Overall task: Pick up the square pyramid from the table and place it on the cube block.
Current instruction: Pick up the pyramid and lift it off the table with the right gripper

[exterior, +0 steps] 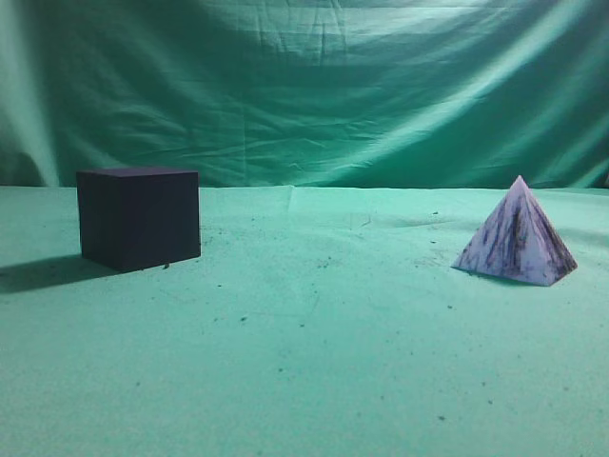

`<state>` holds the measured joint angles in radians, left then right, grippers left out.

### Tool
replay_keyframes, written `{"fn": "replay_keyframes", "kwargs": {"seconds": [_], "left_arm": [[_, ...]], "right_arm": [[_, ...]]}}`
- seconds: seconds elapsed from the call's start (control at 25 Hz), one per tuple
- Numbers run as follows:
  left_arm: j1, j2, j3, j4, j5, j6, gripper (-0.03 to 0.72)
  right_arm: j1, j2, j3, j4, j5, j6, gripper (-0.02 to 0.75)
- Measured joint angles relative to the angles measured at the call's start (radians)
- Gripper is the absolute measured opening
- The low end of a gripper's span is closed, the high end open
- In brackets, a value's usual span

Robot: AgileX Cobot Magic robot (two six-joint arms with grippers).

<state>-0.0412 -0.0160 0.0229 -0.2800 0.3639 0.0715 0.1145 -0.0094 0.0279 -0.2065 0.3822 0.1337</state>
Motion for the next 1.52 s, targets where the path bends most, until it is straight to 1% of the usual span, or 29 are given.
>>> {"fn": "replay_keyframes", "kwargs": {"seconds": [0.24, 0.32, 0.4, 0.56, 0.6, 0.64, 0.68, 0.8, 0.92, 1.0, 1.12, 1.2, 1.32, 1.36, 1.44, 1.52], "left_arm": [[0.000, 0.000, 0.000, 0.000, 0.000, 0.000, 0.000], [0.000, 0.000, 0.000, 0.000, 0.000, 0.000, 0.000], [0.000, 0.000, 0.000, 0.000, 0.000, 0.000, 0.000], [0.000, 0.000, 0.000, 0.000, 0.000, 0.000, 0.000], [0.000, 0.000, 0.000, 0.000, 0.000, 0.000, 0.000], [0.000, 0.000, 0.000, 0.000, 0.000, 0.000, 0.000], [0.000, 0.000, 0.000, 0.000, 0.000, 0.000, 0.000], [0.000, 0.000, 0.000, 0.000, 0.000, 0.000, 0.000], [0.000, 0.000, 0.000, 0.000, 0.000, 0.000, 0.000], [0.000, 0.000, 0.000, 0.000, 0.000, 0.000, 0.000], [0.000, 0.000, 0.000, 0.000, 0.000, 0.000, 0.000], [0.000, 0.000, 0.000, 0.000, 0.000, 0.000, 0.000], [0.000, 0.000, 0.000, 0.000, 0.000, 0.000, 0.000], [0.000, 0.000, 0.000, 0.000, 0.000, 0.000, 0.000], [0.000, 0.000, 0.000, 0.000, 0.000, 0.000, 0.000], [0.000, 0.000, 0.000, 0.000, 0.000, 0.000, 0.000]], "right_arm": [[0.000, 0.000, 0.000, 0.000, 0.000, 0.000, 0.046], [0.000, 0.000, 0.002, 0.000, -0.023, 0.000, 0.046], [0.000, 0.000, 0.002, 0.027, -0.122, 0.016, 0.046], [0.000, 0.000, 0.002, 0.053, -0.403, 0.043, 0.046], [0.000, 0.000, 0.002, 0.060, -0.432, 0.051, 0.046], [0.000, 0.000, -0.011, 0.071, -0.421, 0.055, 0.046], [0.000, 0.000, -0.033, 0.081, -0.378, 0.061, 0.046], [0.000, 0.067, -0.166, 0.092, -0.195, 0.065, 0.046], [0.000, 0.200, -0.322, 0.098, 0.000, 0.065, 0.046], [0.000, 0.301, -0.402, 0.107, 0.126, 0.065, 0.046], [0.000, 0.425, -0.488, 0.121, 0.272, 0.052, 0.046], [0.000, 0.496, -0.537, 0.141, 0.324, -0.021, 0.046], [0.002, 0.617, -0.621, 0.230, 0.411, -0.236, 0.046], [0.016, 0.653, -0.642, 0.252, 0.432, -0.294, 0.046], [0.072, 0.738, -0.676, 0.275, 0.460, -0.345, 0.046], [0.153, 0.814, -0.692, 0.275, 0.469, -0.365, 0.046]]}}
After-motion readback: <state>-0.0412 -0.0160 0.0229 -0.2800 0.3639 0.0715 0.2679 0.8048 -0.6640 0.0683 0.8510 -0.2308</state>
